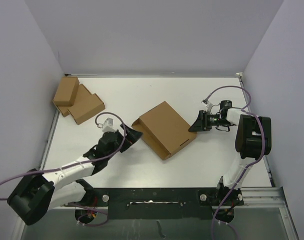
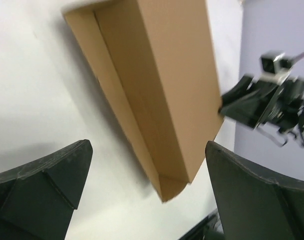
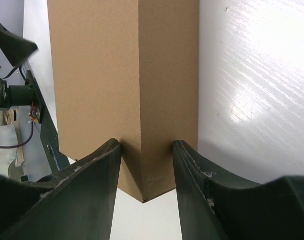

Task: Fold the paper box

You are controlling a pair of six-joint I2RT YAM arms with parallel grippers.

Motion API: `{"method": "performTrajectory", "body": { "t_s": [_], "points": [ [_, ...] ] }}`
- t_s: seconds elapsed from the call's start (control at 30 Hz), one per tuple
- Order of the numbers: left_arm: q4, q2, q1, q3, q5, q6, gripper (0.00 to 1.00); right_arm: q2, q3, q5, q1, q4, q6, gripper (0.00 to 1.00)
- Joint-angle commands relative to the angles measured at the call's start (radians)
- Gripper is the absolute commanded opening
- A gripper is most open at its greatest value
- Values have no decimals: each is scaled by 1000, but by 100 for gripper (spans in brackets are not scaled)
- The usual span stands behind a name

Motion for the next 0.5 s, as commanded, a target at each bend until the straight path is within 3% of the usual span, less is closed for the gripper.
{"method": "performTrajectory", "body": {
  "t_s": [0.0, 0.17, 0.47],
  "points": [
    [25, -82, 205, 8, 177, 130, 98, 28, 9, 81, 13, 4, -35, 43],
    [35, 28, 383, 84, 377, 144, 98, 32, 9, 82, 16, 4, -35, 43],
    [128, 286, 417, 224, 476, 152, 98, 33, 11, 84, 15, 4, -36, 43]
  ]
}}
